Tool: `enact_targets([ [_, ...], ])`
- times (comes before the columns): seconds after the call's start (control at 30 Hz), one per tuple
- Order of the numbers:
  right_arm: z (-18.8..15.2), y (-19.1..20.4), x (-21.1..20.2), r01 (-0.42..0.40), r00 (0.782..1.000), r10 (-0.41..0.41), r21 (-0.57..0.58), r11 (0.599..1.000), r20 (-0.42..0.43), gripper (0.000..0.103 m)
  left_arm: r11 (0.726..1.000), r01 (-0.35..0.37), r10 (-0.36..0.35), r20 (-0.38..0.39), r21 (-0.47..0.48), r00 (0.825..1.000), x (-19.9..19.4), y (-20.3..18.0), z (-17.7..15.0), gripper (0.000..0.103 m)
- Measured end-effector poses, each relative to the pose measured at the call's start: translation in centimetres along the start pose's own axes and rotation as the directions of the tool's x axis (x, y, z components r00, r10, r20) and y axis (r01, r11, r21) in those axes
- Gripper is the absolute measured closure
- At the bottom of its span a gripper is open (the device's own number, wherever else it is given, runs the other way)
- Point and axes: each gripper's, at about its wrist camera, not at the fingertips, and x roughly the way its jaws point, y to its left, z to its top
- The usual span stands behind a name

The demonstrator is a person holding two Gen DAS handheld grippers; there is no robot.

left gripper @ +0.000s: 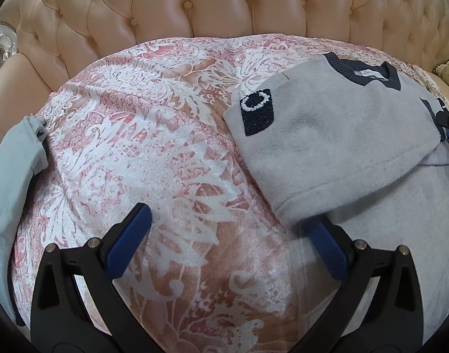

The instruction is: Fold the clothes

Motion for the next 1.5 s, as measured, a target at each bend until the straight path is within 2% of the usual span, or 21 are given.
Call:
enact_targets([
  [0.03,0.0,0.3,0.0,0.005,1.0,-0.005,-0.02,1.0,-0.005,0.068,1.0,0.0,0.0,0.001,0.0,1.0,0.0,0.0,0.0,0.0],
  [0.07,-0.1,1.2,0.1,0.025,1.0,-0.025,-0.086,0.996,-0.006,0.068,1.0,-0.001,0.001,0.001,0.0,1.0,0.1,0.0,0.0,0.0],
  [0.1,-0.4,2.1,0.1,0.048,0.999,-0.048,-0.152,0.987,0.001,0.076,1.0,-0.001,0.001,0.001,0.0,1.0,0.1,0.0,0.1,0.0],
  [0.13,-0.7,2.9,0.2,0.071,0.997,-0.07,-0.216,0.974,0.01,0.099,1.0,-0.001,0.001,-0.001,0.0,1.0,0.1,0.0,0.1,0.0],
  [0.2,-0.6,3.1,-0.3,0.06,0.998,-0.054,-0.211,0.976,0.032,0.099,1.0,0.0,0.0,-0.004,0.002,1.0,0.2,0.0,0.2,0.0],
  [0.3,0.1,3.2,-2.4,0.009,0.993,0.01,-0.158,0.987,0.121,0.099,1.0,0.001,-0.001,-0.008,0.005,1.0,0.2,0.0,0.2,0.0],
  [0.37,0.7,4.1,-3.6,0.021,0.987,0.009,-0.185,0.983,0.162,0.099,1.0,-0.001,0.001,-0.01,0.005,1.0,0.2,0.0,0.3,0.0],
  [0.5,2.0,5.5,-5.4,0.121,0.97,-0.059,-0.258,0.959,0.237,0.099,1.0,-0.005,0.005,-0.016,0.0,1.0,0.2,0.0,0.3,0.0],
  [0.63,2.0,3.8,-4.5,0.179,0.969,-0.13,-0.232,0.956,0.212,0.099,1.0,-0.007,0.007,-0.021,-0.001,1.0,0.3,-0.1,0.4,0.0],
  [0.83,-0.6,-0.1,-1.5,0.197,0.975,-0.179,-0.142,0.97,0.129,0.099,1.0,-0.002,0.002,-0.021,0.011,1.0,0.3,-0.1,0.4,0.0],
  [0.97,-0.6,-0.4,-0.9,0.223,0.971,-0.207,-0.133,0.966,0.122,0.099,1.0,-0.001,0.001,-0.048,0.014,0.999,-0.1,0.0,0.6,0.0],
  [1.03,-0.6,-0.2,-1.0,0.238,0.967,-0.221,-0.144,0.961,0.125,0.099,1.0,-0.008,0.009,-0.024,0.017,1.0,-1.8,0.2,0.7,0.0],
  [1.2,-0.5,0.1,-2.7,0.228,0.961,-0.204,-0.116,0.967,0.187,0.099,0.994,0.097,-0.098,0.022,0.046,0.995,-2.2,-2.7,4.6,0.0],
  [1.27,-0.4,0.8,-3.2,0.249,0.953,-0.218,-0.129,0.96,0.211,0.099,0.988,0.144,-0.146,0.034,0.059,0.989,-2.1,-3.9,6.3,0.0],
  [1.4,-0.4,1.1,-3.1,0.264,0.953,-0.237,-0.136,0.955,0.189,0.099,0.968,0.236,-0.241,0.056,0.086,0.969,-1.8,-6.4,9.6,0.0],
  [1.43,-0.4,0.8,-2.6,0.267,0.955,-0.244,-0.134,0.954,0.168,0.099,0.968,0.234,-0.238,0.028,0.092,0.971,-0.5,-7.0,10.0,0.0],
  [1.47,-0.4,0.5,-2.1,0.271,0.957,-0.252,-0.134,0.953,0.146,0.099,0.972,0.216,-0.212,-0.046,0.096,0.976,2.2,-7.6,9.6,0.0],
  [1.5,-0.5,0.2,-1.6,0.274,0.958,-0.258,-0.138,0.952,0.127,0.097,0.97,0.228,-0.221,-0.093,0.078,0.971,4.1,-7.7,9.0,0.0],
])
